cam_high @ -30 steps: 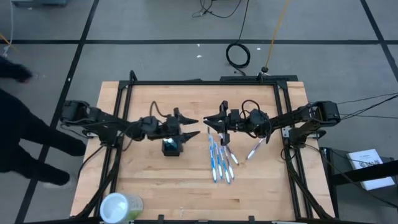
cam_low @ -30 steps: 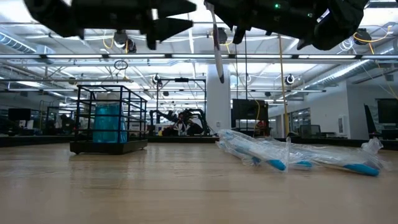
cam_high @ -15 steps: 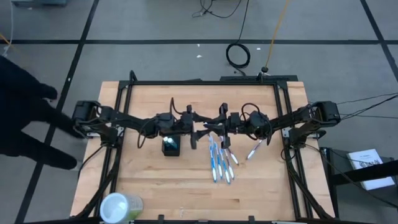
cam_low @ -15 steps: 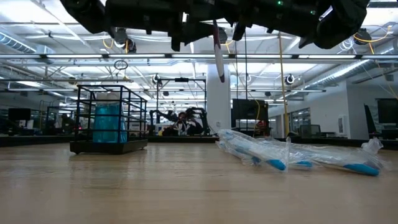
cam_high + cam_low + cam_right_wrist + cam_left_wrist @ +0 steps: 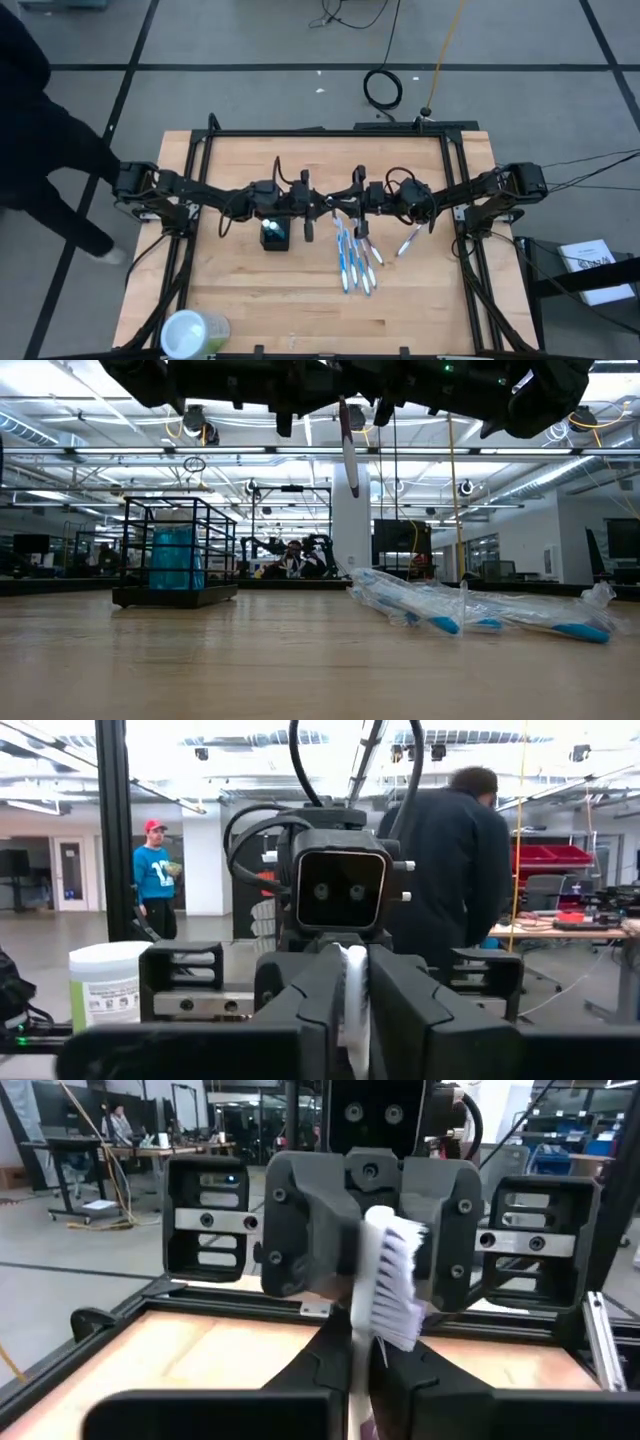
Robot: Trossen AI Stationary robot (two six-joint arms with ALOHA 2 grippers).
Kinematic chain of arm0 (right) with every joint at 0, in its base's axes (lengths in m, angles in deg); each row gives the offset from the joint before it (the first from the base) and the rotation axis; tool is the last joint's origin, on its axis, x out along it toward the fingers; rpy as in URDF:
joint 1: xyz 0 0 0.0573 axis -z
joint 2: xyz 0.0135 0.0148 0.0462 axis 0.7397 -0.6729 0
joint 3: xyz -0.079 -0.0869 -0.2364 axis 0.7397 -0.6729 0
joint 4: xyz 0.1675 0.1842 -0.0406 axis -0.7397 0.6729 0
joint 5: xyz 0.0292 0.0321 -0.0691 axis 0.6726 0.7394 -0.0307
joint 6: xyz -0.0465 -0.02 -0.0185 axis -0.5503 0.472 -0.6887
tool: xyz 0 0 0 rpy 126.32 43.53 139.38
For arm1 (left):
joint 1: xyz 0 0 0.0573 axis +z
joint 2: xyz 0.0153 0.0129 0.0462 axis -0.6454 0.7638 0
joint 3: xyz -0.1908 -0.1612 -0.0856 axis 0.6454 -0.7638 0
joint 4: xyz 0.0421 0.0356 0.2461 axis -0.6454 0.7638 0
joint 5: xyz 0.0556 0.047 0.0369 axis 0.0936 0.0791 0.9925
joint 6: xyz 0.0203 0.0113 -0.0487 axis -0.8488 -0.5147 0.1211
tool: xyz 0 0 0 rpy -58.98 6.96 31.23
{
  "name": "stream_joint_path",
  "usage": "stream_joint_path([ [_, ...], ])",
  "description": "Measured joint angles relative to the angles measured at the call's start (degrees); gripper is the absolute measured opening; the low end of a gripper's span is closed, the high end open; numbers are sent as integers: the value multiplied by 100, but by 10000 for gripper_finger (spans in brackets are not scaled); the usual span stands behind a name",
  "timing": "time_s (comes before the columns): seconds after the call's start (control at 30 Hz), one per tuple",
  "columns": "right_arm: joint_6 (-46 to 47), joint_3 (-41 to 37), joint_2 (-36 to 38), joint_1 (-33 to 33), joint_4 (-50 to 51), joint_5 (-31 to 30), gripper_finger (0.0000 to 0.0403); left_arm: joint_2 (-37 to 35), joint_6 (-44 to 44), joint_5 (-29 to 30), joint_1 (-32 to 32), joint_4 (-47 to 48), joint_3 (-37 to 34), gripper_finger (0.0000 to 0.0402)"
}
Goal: Pick & Place toothbrushing station
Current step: Put the purple toothbrush into the top compartment of the mesh organizer
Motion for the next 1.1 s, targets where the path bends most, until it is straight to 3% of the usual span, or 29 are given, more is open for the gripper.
stream_joint_path([
  [0.07,-42,7,11,0,109,-2,59,-183,-39,98,-4,343,-3,20],
  [0.23,-37,-4,281,5,590,-13,114,-1020,-339,1033,-114,1560,-14,14],
  [0.47,-41,-4,1372,4,2359,-22,169,-2453,-713,2346,-519,2466,-428,14],
  [0.63,-73,-6,2004,0,3347,-222,180,-3451,-513,3166,-692,2496,-1285,14],
  [0.83,-257,-6,2218,4,4071,-1077,180,-4164,229,4212,-765,2523,-2348,14],
  [1.1,-259,-8,2197,5,4092,-1356,180,-4319,852,4284,-852,2274,-2944,14],
])
